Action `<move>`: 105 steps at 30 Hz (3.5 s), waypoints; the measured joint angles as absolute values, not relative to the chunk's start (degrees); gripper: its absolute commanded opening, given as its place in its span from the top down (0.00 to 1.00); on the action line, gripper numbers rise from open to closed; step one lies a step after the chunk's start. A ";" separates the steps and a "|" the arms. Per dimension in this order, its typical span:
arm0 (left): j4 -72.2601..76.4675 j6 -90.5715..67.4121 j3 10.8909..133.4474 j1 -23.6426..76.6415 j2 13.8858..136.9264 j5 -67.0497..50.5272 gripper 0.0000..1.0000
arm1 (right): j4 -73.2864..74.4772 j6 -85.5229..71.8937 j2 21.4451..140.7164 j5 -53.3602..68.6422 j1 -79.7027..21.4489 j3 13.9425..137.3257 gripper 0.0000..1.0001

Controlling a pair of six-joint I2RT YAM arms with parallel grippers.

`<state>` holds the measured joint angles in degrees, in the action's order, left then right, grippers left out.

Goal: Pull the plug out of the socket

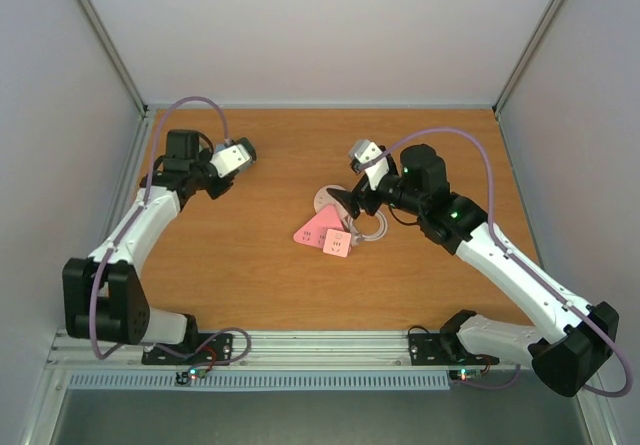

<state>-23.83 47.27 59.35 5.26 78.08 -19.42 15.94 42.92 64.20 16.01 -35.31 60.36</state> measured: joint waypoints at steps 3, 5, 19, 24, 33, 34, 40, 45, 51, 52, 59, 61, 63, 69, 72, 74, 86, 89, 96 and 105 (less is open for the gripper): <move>-22.72 50.72 59.35 5.19 81.69 -16.60 0.99 | 16.05 42.92 65.10 14.87 -35.31 60.38 0.01; -21.63 52.40 59.35 5.19 84.09 -15.11 0.99 | 16.60 42.85 66.19 14.04 -35.24 60.51 0.01; -13.80 58.35 59.37 5.19 97.30 -6.72 0.99 | 23.97 42.00 69.63 15.11 -30.79 61.14 0.02; -9.50 59.11 59.37 5.19 100.12 -3.92 0.99 | 27.62 42.78 71.46 18.44 -27.88 61.14 0.03; 1.28 61.41 56.18 5.21 102.50 0.80 0.99 | 31.62 45.76 74.96 22.87 -24.14 60.88 0.03; 2.90 61.87 55.22 5.23 102.50 1.37 0.99 | 31.79 46.11 74.96 23.09 -24.14 60.75 0.03; 10.83 64.03 50.94 5.41 103.53 3.99 0.69 | 32.64 47.75 75.22 24.08 -24.14 59.53 0.04; 10.09 64.64 50.68 5.61 103.48 2.87 0.45 | 32.91 49.01 75.31 24.62 -24.14 58.59 0.04; 3.57 63.24 50.57 5.58 100.36 -1.19 0.26 | 32.99 50.76 74.78 25.85 -24.14 56.16 0.05; 2.48 63.22 50.57 5.58 99.39 -1.87 0.25 | 32.99 51.07 74.52 26.04 -24.14 55.68 0.04; -7.14 59.18 51.20 5.61 91.50 -8.12 0.00 | 32.12 53.39 71.77 28.86 -24.23 52.36 0.04; -10.81 56.71 52.82 5.61 89.89 -10.70 0.00 | 31.09 54.02 70.87 29.34 -24.53 50.85 0.03; -13.63 53.91 55.29 5.61 89.19 -12.99 0.00 | 30.35 54.43 70.32 29.58 -24.99 49.30 0.03; -19.11 43.31 62.76 5.76 86.80 -19.11 0.00 | 27.62 55.83 69.58 29.58 -27.90 45.28 0.02; -20.25 38.04 65.17 5.76 84.88 -21.98 0.00 | 25.80 56.71 69.45 29.28 -29.56 44.21 0.02; -20.03 34.44 65.78 5.76 83.37 -23.16 0.00 | 24.34 57.43 69.25 28.67 -30.61 43.38 0.02; -21.56 16.60 68.42 5.76 81.01 -29.80 0.00 | 16.60 63.66 72.36 22.76 -36.07 40.97 0.03; -22.92 14.94 68.07 5.78 81.49 -32.95 0.00 | 15.20 64.97 73.93 21.45 -37.17 40.97 0.05; -22.55 11.55 63.40 10.11 81.56 -38.52 0.00 | 12.53 67.35 77.14 18.79 -39.44 40.97 0.11; -21.69 10.55 59.83 17.17 89.91 -45.06 0.01 | 10.24 69.12 80.95 15.92 -40.56 40.97 0.25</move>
